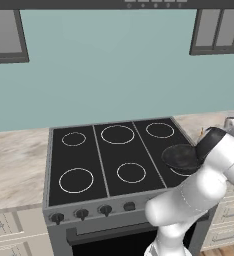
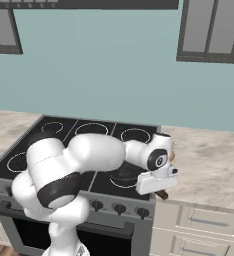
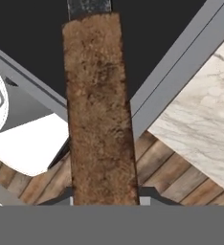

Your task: Place the pan on the front right burner on the stove. Then place the tomato and the onion in the pan and turn on the front right burner.

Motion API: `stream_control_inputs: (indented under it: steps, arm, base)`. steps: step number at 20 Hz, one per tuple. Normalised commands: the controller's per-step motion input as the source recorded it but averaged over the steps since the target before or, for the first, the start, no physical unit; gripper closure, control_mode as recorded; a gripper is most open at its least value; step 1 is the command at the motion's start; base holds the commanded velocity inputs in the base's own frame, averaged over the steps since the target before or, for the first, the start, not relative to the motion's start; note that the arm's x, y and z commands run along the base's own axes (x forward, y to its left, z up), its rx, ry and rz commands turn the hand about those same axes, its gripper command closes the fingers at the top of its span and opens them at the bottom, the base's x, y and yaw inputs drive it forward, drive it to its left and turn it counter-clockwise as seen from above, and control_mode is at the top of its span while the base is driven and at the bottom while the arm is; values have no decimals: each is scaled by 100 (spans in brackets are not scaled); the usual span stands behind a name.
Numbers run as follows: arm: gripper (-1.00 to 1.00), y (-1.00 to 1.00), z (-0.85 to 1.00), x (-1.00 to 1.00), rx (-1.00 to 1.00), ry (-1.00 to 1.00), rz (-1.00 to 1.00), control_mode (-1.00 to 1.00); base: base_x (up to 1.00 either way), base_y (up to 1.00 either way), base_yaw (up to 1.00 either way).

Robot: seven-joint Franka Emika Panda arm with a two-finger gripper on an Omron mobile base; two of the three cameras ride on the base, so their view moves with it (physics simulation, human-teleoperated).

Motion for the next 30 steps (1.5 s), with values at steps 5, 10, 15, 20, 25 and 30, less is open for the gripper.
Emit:
stream_control_inputs:
  steps: [5,10,15,20,25,30]
  arm:
    - [100,9,-53,-27,6,19,-7,-100]
    - [100,15,-52,-30,6,19,-8,-100]
    - [100,8,-41,-12,4,17,-6,-100]
    - [100,5,-30,0,0,13,-3,-100]
    - [-100,11,-32,-9,0,14,-2,-100]
    - [-100,5,-20,-14,0,8,-1,-100]
  base:
    - [0,0,0]
    - [0,0,0]
    - [0,0,0]
    - [0,0,0]
    - [0,0,0]
    - [0,0,0]
